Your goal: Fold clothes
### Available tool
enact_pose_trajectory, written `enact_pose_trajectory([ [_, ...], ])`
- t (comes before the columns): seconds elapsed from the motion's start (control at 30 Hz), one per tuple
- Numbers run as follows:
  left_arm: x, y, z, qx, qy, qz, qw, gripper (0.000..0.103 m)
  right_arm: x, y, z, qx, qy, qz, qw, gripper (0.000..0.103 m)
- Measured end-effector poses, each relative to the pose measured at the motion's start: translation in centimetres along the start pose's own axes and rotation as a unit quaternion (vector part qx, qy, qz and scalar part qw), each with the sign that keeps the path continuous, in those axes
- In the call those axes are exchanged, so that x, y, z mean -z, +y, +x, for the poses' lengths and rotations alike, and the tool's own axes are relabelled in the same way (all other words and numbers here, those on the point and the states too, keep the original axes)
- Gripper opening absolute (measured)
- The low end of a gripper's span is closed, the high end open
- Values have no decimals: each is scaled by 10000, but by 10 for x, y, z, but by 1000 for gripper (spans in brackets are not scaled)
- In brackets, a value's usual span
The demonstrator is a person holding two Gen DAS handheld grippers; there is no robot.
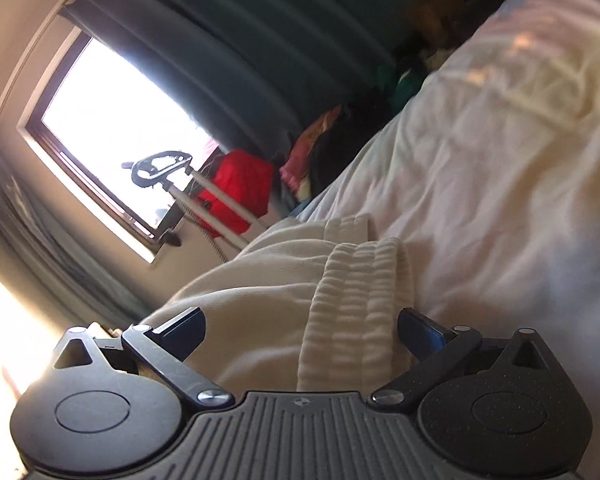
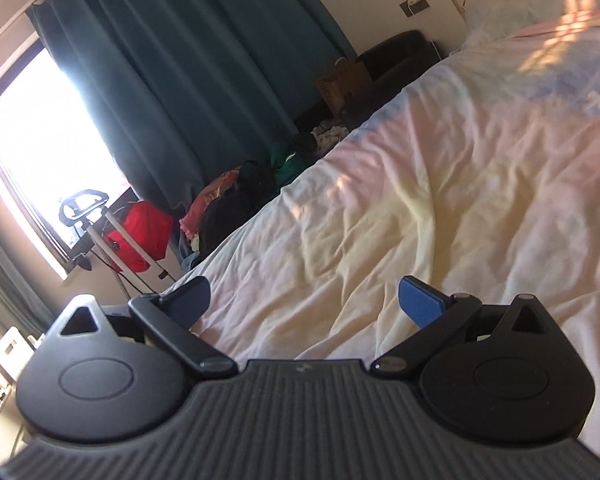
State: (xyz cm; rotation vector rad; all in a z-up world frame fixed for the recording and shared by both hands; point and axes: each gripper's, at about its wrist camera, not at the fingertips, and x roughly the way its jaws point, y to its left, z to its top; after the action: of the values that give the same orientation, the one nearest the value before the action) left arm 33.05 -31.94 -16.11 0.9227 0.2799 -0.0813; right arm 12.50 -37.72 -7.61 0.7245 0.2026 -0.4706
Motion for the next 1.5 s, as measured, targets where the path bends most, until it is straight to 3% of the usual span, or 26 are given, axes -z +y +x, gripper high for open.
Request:
enact_pose_trajectory([
  [0.17,-11,7,11,-450,-56,-336,9984,101,2,-2,-1,-18,-29,72,10000,102],
  [0.4,-22,78,-34,-621,-689,-1326,9868,63,12,5,-11,-115,-220,-162,9996,102],
  [0.6,-12,163,-64,-588,-577,-1878,9788,12,21,19,-21,-252,-287,-640,9972,102],
  [0.63,-8,176,-71,-566,-597,-1957,9772,10,22,21,-23,-282,-310,-713,9966,102],
  [0.9,43,269,-172,-190,-1218,-2708,9547,8,23,35,-42,-611,-432,-1196,9900,102],
  [1.07,102,325,-230,-30,-1447,-3142,9383,7,36,59,-55,-841,-755,-2058,9720,102],
  [1.13,132,349,-249,-101,-1490,-3368,9297,7,45,71,-51,-975,-504,-2349,9658,102],
  [1.3,209,376,-264,-350,-1225,-3897,9121,7,62,89,-55,-1694,399,-2234,9591,102],
  [1.4,250,376,-260,-346,-933,-4390,8930,6,82,105,-62,-2078,977,-2455,9418,101],
  [1.5,279,373,-258,-424,-792,-4619,8824,6,114,123,-68,-2292,1461,-2865,9187,102],
])
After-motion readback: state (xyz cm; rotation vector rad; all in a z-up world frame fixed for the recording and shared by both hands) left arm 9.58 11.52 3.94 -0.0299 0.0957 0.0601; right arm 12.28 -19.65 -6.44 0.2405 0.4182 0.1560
